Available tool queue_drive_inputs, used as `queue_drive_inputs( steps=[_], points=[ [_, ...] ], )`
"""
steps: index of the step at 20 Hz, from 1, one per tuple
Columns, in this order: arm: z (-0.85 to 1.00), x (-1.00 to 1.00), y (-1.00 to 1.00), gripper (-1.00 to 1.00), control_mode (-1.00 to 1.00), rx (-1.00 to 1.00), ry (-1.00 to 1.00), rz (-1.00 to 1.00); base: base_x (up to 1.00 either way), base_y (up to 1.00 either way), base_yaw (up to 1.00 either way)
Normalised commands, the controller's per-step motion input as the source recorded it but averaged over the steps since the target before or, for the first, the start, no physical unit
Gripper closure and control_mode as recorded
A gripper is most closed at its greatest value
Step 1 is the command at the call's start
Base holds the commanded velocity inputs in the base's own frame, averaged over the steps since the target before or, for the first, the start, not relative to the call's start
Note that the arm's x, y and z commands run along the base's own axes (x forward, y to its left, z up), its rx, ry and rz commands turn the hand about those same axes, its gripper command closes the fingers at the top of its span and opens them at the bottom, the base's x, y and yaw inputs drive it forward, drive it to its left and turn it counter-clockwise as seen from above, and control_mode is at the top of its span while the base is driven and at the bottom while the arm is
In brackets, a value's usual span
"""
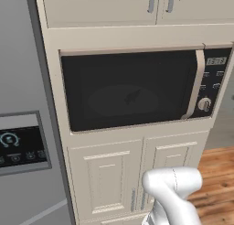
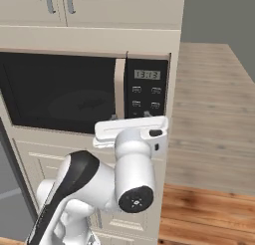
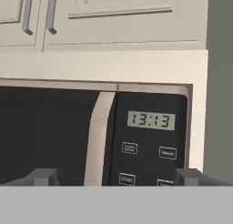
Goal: Open the microwave door.
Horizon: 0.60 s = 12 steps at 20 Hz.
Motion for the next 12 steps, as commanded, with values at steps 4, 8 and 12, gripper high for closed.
queue_drive_inputs(
  steps=[4,8,12],
  points=[
    [-0.45,0.66,0.14,-1.0,-1.0,-0.01,-0.13,0.02,0.0,0.0,0.0],
    [-0.54,0.64,0.35,-1.0,-1.0,0.0,0.0,0.0,0.0,0.0,0.0],
    [-0.48,0.66,0.46,-1.0,-1.0,0.03,0.0,0.0,0.0,0.0,0.0]
  ],
)
